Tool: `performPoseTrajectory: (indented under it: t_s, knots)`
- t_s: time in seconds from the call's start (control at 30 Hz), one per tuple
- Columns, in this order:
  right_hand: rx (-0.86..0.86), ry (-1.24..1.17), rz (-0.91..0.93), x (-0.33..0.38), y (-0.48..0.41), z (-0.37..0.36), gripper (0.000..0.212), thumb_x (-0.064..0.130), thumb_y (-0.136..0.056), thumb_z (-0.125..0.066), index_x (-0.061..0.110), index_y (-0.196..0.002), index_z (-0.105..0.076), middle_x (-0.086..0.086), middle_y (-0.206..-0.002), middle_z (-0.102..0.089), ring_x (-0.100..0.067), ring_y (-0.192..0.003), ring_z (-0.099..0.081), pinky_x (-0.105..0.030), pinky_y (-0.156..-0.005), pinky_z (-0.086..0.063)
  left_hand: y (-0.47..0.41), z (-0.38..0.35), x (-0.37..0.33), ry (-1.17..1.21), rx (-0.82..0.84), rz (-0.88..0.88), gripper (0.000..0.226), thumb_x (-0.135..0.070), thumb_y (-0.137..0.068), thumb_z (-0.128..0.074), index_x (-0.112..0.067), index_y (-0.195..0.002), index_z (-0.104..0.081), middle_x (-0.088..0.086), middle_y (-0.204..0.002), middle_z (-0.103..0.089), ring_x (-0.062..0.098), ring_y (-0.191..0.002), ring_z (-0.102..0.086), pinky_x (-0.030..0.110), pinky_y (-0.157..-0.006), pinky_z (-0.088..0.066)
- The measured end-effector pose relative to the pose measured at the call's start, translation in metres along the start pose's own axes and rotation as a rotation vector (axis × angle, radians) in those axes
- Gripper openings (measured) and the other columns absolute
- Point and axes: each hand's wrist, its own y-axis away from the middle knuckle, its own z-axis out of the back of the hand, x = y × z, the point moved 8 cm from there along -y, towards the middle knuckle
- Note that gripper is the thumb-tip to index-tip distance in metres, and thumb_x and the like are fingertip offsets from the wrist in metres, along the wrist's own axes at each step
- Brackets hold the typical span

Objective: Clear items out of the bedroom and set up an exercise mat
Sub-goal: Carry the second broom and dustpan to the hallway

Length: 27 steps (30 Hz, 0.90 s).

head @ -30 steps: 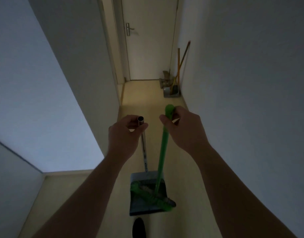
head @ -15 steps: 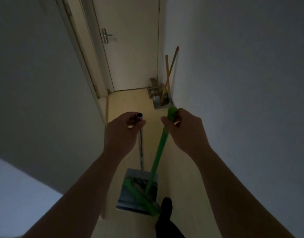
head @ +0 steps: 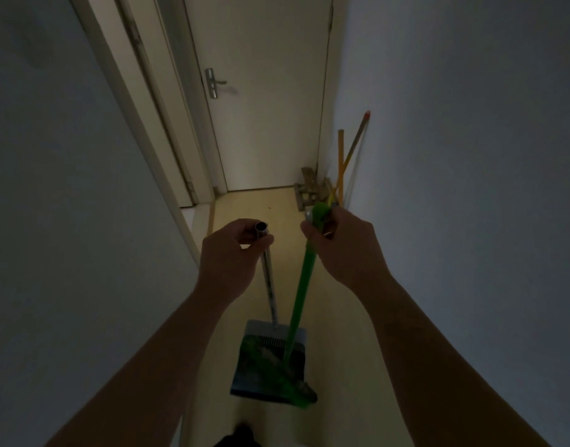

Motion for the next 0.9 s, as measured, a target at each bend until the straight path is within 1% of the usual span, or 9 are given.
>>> performPoseTrajectory:
  t_s: [0.13,0.23,0.33,0.43,0.53,0.6,0.67,0.83,0.9]
  knots:
    - [-0.017,0.024,-0.032,-0.018,-0.084,-0.024,0.037,0.051,-0.095,-0.057,0.018,-0.109,-0.062,0.006,-0.094,-0.07,-0.009,-0.083,-0.068,-0.033,-0.081,-0.059,-0.086,-0.033,0.031,0.01,0.029,-0.027,0.021,-0.025,-0.083,-0.078,-0.018,-0.102,-0.073,-0.015,-0.087,-0.069,-0.013,-0.078,-0.062,-0.001,-0.071,-0.04]
    - [-0.021,0.07,-0.082,-0.027,-0.137,-0.034,0.027,0.046,-0.095,-0.059,0.019,-0.099,-0.059,0.01,-0.082,-0.063,-0.003,-0.07,-0.063,-0.021,-0.07,-0.054,-0.147,-0.057,0.048,0.041,0.079,-0.067,0.02,-0.024,-0.081,-0.08,-0.017,-0.099,-0.074,-0.02,-0.083,-0.067,-0.014,-0.079,-0.063,-0.001,-0.071,-0.04]
    - [-0.089,0.091,-0.132,-0.034,-0.196,-0.037,0.02,0.041,-0.095,-0.063,0.024,-0.091,-0.054,0.012,-0.078,-0.059,0.002,-0.066,-0.058,-0.011,-0.063,-0.045,-0.221,-0.089,0.062,0.045,0.171,-0.104,0.019,-0.024,-0.08,-0.082,-0.019,-0.096,-0.075,-0.022,-0.08,-0.066,-0.015,-0.078,-0.062,-0.001,-0.071,-0.041]
    - [-0.144,0.088,-0.184,-0.044,-0.247,-0.036,0.017,0.038,-0.095,-0.064,0.025,-0.092,-0.054,0.017,-0.077,-0.056,0.008,-0.064,-0.054,-0.003,-0.053,-0.039,-0.285,-0.117,0.064,0.034,0.238,-0.138,0.02,-0.027,-0.079,-0.082,-0.022,-0.097,-0.075,-0.019,-0.081,-0.069,-0.012,-0.077,-0.064,-0.001,-0.071,-0.041]
    - [-0.175,0.071,-0.234,-0.061,-0.285,-0.035,0.017,0.038,-0.095,-0.064,0.024,-0.096,-0.054,0.02,-0.077,-0.053,0.01,-0.063,-0.052,0.002,-0.054,-0.038,-0.331,-0.144,0.062,0.031,0.291,-0.196,0.019,-0.028,-0.08,-0.082,-0.023,-0.096,-0.075,-0.018,-0.081,-0.068,-0.013,-0.074,-0.06,-0.001,-0.071,-0.041]
    - [-0.2,0.063,-0.259,-0.076,-0.307,-0.035,0.02,0.039,-0.095,-0.064,0.021,-0.101,-0.058,0.018,-0.081,-0.056,0.01,-0.066,-0.055,0.002,-0.055,-0.04,-0.358,-0.162,0.062,0.043,0.32,-0.212,0.018,-0.027,-0.08,-0.082,-0.023,-0.096,-0.075,-0.02,-0.078,-0.064,-0.018,-0.072,-0.057,-0.003,-0.07,-0.039]
    - [-0.228,0.069,-0.277,-0.092,-0.329,-0.034,0.025,0.041,-0.094,-0.064,0.018,-0.103,-0.06,0.016,-0.083,-0.059,0.008,-0.068,-0.057,-0.001,-0.054,-0.042,-0.385,-0.183,0.064,0.04,0.354,-0.226,0.02,-0.027,-0.081,-0.081,-0.02,-0.099,-0.075,-0.02,-0.08,-0.065,-0.016,-0.074,-0.059,-0.004,-0.069,-0.038]
    - [-0.272,0.036,-0.343,-0.148,-0.397,-0.03,0.025,0.047,-0.096,-0.059,0.023,-0.102,-0.056,0.017,-0.082,-0.057,0.006,-0.068,-0.058,-0.005,-0.052,-0.044,-0.456,-0.247,0.065,0.035,0.445,-0.276,0.016,-0.024,-0.084,-0.078,-0.023,-0.099,-0.074,-0.028,-0.078,-0.06,-0.022,-0.072,-0.056,-0.005,-0.07,-0.038]
    - [-0.292,0.015,-0.349,-0.171,-0.424,-0.026,0.03,0.051,-0.097,-0.055,0.022,-0.105,-0.056,0.015,-0.083,-0.06,0.001,-0.066,-0.063,-0.009,-0.054,-0.049,-0.48,-0.273,0.064,0.002,0.492,-0.294,0.013,-0.024,-0.085,-0.077,-0.024,-0.097,-0.072,-0.024,-0.077,-0.061,-0.018,-0.072,-0.057,-0.001,-0.07,-0.04]
